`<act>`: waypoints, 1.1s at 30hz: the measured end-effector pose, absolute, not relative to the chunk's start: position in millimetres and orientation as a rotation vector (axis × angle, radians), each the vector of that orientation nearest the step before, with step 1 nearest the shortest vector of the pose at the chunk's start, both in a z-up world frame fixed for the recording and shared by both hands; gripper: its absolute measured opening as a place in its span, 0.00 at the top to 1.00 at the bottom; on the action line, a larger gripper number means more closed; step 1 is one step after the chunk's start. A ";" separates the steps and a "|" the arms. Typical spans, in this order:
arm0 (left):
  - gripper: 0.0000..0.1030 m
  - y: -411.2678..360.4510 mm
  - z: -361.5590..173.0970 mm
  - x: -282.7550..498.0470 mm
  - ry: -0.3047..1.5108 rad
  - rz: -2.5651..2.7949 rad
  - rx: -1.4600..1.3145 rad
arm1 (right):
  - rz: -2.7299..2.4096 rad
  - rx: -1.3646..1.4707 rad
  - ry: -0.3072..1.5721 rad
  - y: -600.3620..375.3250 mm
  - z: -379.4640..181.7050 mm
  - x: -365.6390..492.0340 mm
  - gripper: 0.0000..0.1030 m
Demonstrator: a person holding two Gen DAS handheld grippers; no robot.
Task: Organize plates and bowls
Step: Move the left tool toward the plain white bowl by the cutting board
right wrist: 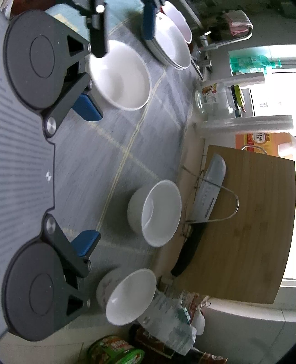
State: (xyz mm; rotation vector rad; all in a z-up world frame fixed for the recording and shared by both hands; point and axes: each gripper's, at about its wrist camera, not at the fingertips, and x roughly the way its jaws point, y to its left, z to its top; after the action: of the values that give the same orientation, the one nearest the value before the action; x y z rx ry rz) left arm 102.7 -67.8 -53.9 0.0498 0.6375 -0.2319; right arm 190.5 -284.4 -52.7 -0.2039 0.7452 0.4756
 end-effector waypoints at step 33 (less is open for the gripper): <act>0.01 -111.9 -8.8 233.7 0.712 -0.459 0.090 | 0.359 -0.221 0.655 -292.9 -58.7 231.2 0.00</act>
State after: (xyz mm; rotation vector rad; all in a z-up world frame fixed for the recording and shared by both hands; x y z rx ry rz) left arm 233.7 -111.9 -8.8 0.0899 0.7117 -0.4590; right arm 231.2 -292.9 -58.7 -0.2212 0.6546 0.3587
